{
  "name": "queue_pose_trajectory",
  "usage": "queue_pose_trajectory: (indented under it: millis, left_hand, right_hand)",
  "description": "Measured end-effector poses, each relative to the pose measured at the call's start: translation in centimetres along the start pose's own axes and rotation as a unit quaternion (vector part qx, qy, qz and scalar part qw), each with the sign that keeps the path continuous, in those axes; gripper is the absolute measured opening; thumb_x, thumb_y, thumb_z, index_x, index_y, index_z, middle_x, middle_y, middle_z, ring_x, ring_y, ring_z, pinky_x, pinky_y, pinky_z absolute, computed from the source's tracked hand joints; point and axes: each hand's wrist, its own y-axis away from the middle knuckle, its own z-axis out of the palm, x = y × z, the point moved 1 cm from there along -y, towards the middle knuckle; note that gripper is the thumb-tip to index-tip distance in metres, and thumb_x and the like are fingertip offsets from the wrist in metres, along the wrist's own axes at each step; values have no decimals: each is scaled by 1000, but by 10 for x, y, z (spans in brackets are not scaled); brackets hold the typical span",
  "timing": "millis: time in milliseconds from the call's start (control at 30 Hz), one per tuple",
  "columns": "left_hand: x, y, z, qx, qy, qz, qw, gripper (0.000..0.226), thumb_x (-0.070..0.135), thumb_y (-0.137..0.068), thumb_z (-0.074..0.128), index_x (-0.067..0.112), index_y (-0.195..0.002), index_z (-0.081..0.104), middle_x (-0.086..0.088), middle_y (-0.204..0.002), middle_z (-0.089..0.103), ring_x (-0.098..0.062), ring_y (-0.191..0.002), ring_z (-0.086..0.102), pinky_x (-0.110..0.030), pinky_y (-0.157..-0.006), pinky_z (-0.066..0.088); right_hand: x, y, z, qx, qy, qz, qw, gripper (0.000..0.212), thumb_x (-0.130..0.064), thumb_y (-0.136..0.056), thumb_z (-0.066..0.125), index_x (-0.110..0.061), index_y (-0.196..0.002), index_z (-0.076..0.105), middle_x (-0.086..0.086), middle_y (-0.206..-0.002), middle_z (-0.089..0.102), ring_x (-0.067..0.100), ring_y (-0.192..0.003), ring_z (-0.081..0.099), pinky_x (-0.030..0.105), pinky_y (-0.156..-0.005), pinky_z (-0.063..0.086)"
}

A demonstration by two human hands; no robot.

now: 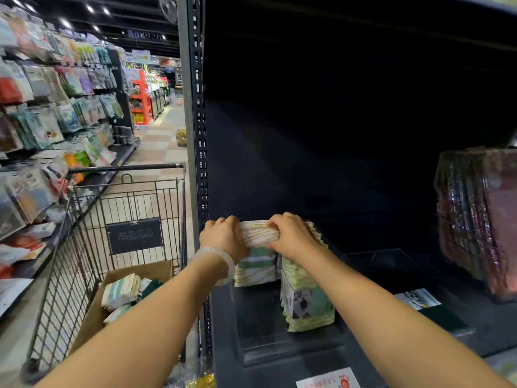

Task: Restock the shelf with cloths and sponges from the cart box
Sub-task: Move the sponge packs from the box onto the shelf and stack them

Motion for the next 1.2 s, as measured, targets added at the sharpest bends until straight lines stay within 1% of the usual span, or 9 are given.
queue_pose_trajectory:
  millis: [233,367,467,600,733,933,1033,1133,1200]
  left_hand:
    - [3,-2,6,-28,-71,-10,997,71,38,-80,63,21,-141,30,-6,-136,44,-30,-129,34,-40,-107,30]
    - [8,0,2,-23,-41,-10,999,87,36,-80,67,15,-147,16,-11,-147,32,-31,-139,23,-40,-113,24]
    - [6,6,-10,28,-21,14,999,74,34,-81,65,9,-142,30,-13,-145,37,-32,-136,30,-39,-113,27]
    - [-4,24,-37,96,-40,37,994,55,27,-83,61,7,-132,45,-15,-133,51,-32,-124,46,-37,-103,37]
    - [-38,53,-54,107,-100,-6,989,51,29,-83,60,8,-128,47,-13,-131,52,-30,-121,48,-38,-101,41]
    - [-120,124,-50,5,-227,-140,964,64,38,-82,63,15,-136,39,-7,-142,41,-24,-134,36,-38,-111,33]
    - [-153,152,-39,-49,-225,-198,953,64,37,-84,61,15,-139,36,-6,-144,40,-23,-136,34,-38,-112,32]
    - [-181,169,-28,-70,-203,-221,951,55,38,-90,50,15,-138,36,-5,-145,39,-22,-136,33,-36,-112,32]
    - [-199,173,-24,-91,-202,-223,949,58,42,-88,53,16,-137,37,-4,-142,40,-22,-134,36,-35,-109,34]
  right_hand:
    - [0,0,9,1,11,-6,1000,43,-18,-84,68,-18,-125,56,4,-124,52,25,-117,45,34,-97,42]
    - [-2,6,-9,-27,15,-9,999,45,-26,-85,67,-18,-127,55,7,-128,49,27,-123,41,34,-99,39]
    - [-12,15,-27,-5,-7,-41,999,44,-28,-87,64,-17,-128,55,7,-130,49,28,-124,42,36,-100,38]
    - [-49,27,-37,23,-40,-121,992,45,-24,-89,62,-13,-132,51,9,-135,47,29,-126,41,37,-104,36]
    - [-103,43,-19,2,-52,-222,974,43,-16,-88,58,-11,-130,50,11,-133,47,29,-124,42,39,-102,35]
    - [-175,66,45,-87,14,-295,952,48,-22,-86,63,-9,-130,47,12,-133,45,31,-126,41,42,-102,38]
    - [-196,79,77,-137,38,-301,943,51,-19,-87,62,-7,-133,44,15,-137,42,33,-129,38,44,-106,36]
    - [-214,84,107,-170,62,-298,937,52,-21,-87,62,-6,-133,43,17,-138,41,35,-129,37,46,-106,36]
    - [-225,83,122,-190,68,-292,935,55,-19,-86,63,-7,-135,41,18,-139,39,36,-130,35,47,-106,35]
